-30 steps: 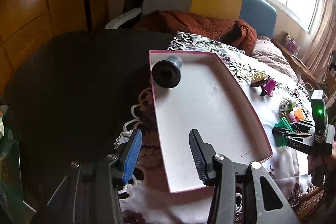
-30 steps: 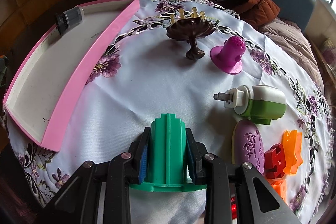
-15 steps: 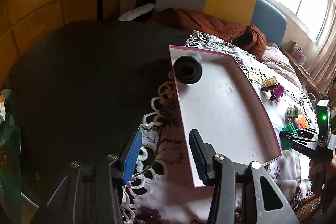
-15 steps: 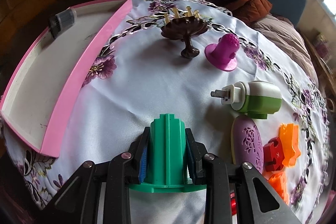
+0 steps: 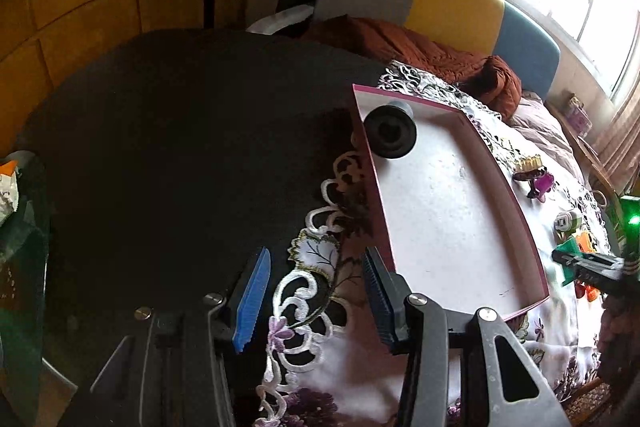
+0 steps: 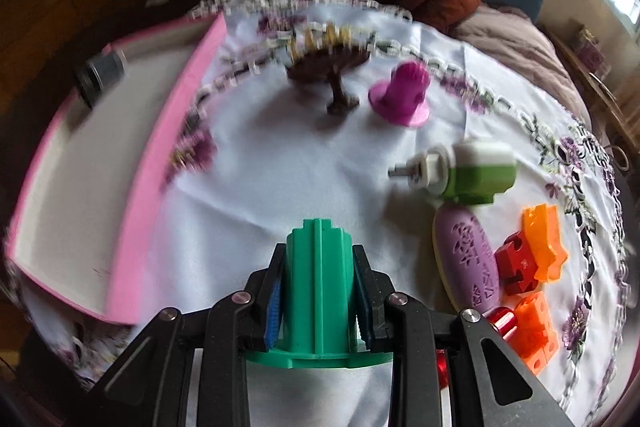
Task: Organize rigid objects
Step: 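Carry the green stand into the pink tray and release it with the right tool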
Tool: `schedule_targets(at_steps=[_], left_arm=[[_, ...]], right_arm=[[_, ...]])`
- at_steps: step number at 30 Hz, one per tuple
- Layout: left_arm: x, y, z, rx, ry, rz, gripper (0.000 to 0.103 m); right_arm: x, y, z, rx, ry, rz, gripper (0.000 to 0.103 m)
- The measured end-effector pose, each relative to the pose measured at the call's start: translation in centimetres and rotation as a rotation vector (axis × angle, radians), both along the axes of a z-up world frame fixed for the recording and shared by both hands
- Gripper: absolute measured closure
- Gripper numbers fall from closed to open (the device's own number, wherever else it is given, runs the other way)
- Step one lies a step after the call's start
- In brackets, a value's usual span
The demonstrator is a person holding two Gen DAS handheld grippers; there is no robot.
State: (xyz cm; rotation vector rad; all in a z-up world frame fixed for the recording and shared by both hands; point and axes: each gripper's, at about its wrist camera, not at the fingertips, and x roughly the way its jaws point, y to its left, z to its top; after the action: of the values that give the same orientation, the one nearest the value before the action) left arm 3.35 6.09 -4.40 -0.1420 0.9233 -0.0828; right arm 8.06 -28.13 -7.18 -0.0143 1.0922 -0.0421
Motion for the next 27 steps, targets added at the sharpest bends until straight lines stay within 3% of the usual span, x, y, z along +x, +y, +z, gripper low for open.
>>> schedule_targets(at_steps=[6, 11, 18, 27], left_arm=[[0.2, 0.4, -0.2, -0.006, 0.007, 0.018, 0.056], [0.1, 0.4, 0.0, -0.007, 0.003, 0.013, 0.056], [0.1, 0.7, -0.1, -0.015, 0.006, 0.016, 0.056], [0.2, 0.8, -0.7, -0.021, 0.023, 0.018, 0.056]], right_arm=[[-0.1, 2.8, 4.6, 0.117, -0.106, 0.057, 0.073], [1.2, 7.8, 6.0, 0.225, -0.12, 0.17, 0.073], [5.0, 15.0, 4.1, 0.33, -0.016, 0.276, 0.073], [11.5, 18.8, -0.5, 0.458, 0.109, 0.14, 0.072]])
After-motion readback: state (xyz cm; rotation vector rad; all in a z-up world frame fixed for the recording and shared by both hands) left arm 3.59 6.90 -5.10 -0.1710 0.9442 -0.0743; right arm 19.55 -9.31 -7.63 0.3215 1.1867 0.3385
